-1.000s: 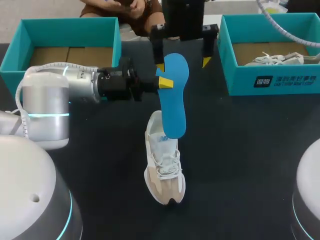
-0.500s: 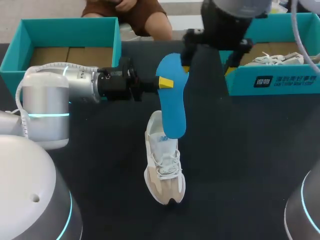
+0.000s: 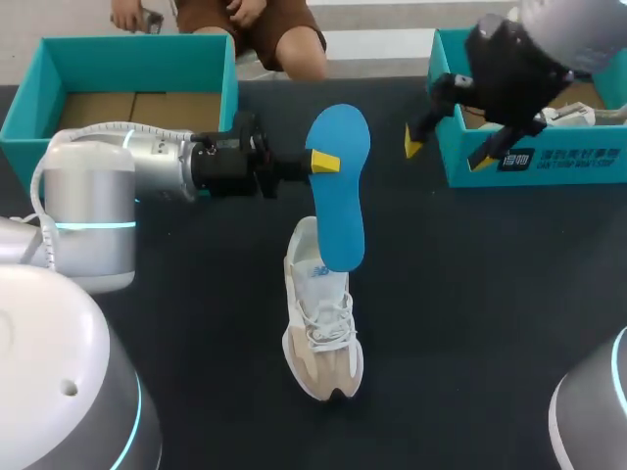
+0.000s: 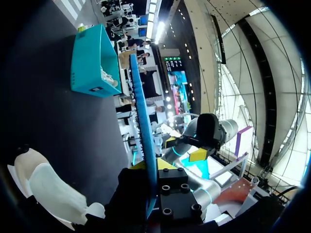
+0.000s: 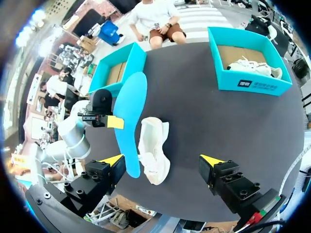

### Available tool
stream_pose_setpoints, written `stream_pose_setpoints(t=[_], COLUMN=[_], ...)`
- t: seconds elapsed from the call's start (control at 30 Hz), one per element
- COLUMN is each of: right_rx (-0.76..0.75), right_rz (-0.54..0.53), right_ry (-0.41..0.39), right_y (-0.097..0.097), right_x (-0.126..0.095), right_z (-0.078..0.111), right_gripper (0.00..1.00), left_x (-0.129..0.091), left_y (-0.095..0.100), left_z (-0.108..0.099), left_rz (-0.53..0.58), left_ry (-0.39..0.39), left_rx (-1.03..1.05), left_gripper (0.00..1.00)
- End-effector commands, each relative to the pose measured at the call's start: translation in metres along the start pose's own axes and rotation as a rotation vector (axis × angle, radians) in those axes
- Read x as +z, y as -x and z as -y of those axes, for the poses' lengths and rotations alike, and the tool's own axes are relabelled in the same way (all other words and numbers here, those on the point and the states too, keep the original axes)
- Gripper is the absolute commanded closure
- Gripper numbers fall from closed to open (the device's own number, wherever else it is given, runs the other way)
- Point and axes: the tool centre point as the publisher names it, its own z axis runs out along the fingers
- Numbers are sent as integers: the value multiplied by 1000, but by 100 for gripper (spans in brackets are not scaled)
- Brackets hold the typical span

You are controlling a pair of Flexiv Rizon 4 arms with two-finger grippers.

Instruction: Take the shoe out of the shoebox, open the shoe tongue, remove and reinsert the insole, then place the shoe into the shoebox

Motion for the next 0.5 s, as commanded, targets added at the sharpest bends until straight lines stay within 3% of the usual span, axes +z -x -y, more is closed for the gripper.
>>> stream_pose_setpoints(t=[0.03, 0.5], right_rx=[7, 63], right_rz=[-551, -827], right_ry=[-7, 40], right_y=[9, 19], right_x=[8, 27], right_z=[0, 0], right_gripper=[0, 0], left_x=[0, 0], left_y=[0, 0], left_z=[-1, -1], left_rz=[2, 2], left_ry=[1, 1], left_rx=[0, 0], left_gripper=[100, 100])
